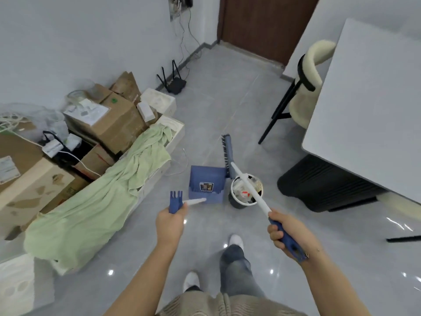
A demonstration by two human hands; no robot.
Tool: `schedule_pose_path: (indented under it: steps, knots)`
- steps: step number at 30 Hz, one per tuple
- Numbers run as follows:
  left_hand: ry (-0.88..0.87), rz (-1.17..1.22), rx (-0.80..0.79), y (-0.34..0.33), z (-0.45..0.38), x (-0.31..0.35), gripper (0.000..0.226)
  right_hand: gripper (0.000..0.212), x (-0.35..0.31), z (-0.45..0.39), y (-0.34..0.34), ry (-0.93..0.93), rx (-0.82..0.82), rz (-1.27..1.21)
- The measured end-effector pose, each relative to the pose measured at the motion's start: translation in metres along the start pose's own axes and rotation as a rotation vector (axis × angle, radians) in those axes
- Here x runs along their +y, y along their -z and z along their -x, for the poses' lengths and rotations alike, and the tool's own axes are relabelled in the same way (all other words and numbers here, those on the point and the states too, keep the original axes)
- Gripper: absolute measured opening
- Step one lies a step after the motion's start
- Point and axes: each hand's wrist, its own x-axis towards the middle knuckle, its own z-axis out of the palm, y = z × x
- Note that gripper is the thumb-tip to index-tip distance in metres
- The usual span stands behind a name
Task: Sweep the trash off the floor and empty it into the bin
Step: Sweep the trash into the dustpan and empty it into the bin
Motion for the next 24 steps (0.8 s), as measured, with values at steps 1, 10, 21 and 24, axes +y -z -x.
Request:
schedule_pose_path:
  steps: [1,10,21,24]
  knots:
    - [-0.043,0.000,-0.028,0.000,0.006,0.008,0.039,0.018,0.008,0.010,0.002,0.042,0.036,0.027]
    - [-0.077,0.327,-0.155,-0.003,0.056,0.051,0.031,0.021,0.072,0.050,0.034,0.197,0.207,0.097]
    - [0.389,0.854,-0.200,-0.029,0.074,0.049,0.036,0.008,0.108,0.032,0.111,-0.035,0.258,-0.025]
    - [0.543,0.994,-0.194,-0.037,0.072,0.023,0.047,0.019,0.113,0.028,0.126,-0.077,0.246,-0.050]
